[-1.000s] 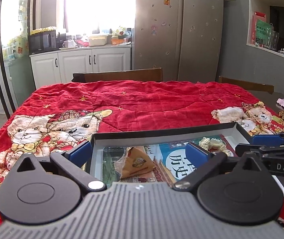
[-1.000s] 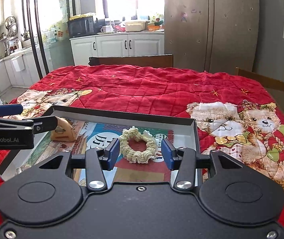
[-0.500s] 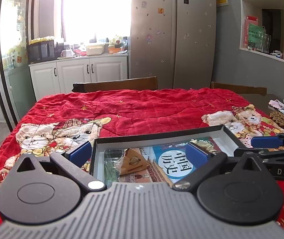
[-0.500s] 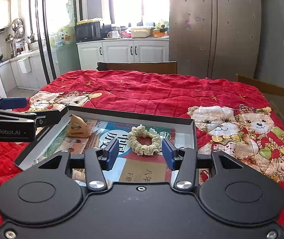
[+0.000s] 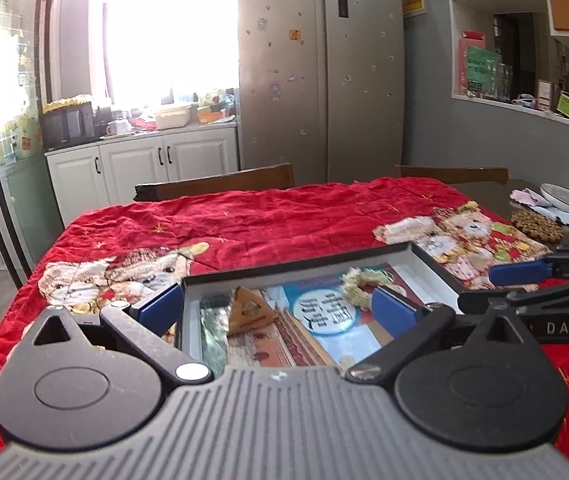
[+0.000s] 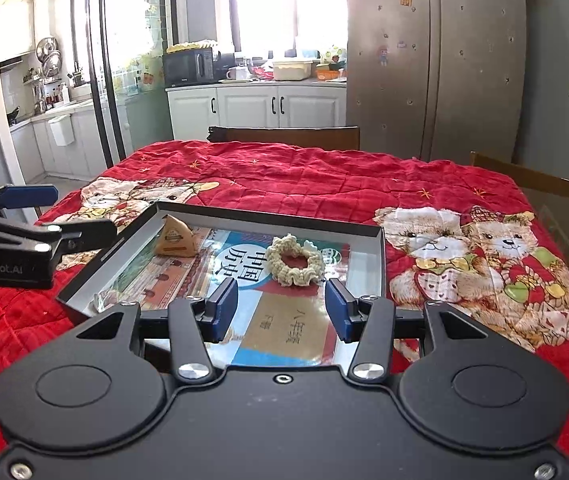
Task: Organize objects
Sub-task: 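Withdraw both tools from the box back toward the remaining items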
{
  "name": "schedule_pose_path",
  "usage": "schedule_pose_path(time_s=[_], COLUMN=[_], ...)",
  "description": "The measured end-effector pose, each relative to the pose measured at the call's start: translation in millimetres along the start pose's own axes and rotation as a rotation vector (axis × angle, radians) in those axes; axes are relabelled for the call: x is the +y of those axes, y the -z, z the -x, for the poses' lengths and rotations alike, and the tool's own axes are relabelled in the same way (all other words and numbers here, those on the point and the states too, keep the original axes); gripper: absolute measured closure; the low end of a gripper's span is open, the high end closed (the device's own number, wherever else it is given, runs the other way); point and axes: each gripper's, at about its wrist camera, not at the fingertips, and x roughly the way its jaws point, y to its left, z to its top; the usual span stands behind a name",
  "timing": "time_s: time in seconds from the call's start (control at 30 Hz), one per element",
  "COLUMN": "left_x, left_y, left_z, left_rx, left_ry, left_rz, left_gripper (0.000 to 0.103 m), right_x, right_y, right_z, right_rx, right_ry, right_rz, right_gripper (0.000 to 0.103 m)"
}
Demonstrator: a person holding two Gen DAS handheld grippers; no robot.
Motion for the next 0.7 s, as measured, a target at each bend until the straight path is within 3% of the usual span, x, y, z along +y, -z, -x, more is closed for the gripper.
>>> schedule_pose_path(time_s=[0.7], left_x=[-6], left_y=[47], left_z=[54], left_rx=[0.025], left_ry=[0.052], left_rz=[-0.098], left_gripper=[0.000], right_x=[3], right_y=[53], right_z=[45], right_rx=[0.034], right_ry=[-0.022], right_rz=[0.023], right_gripper=[0.057])
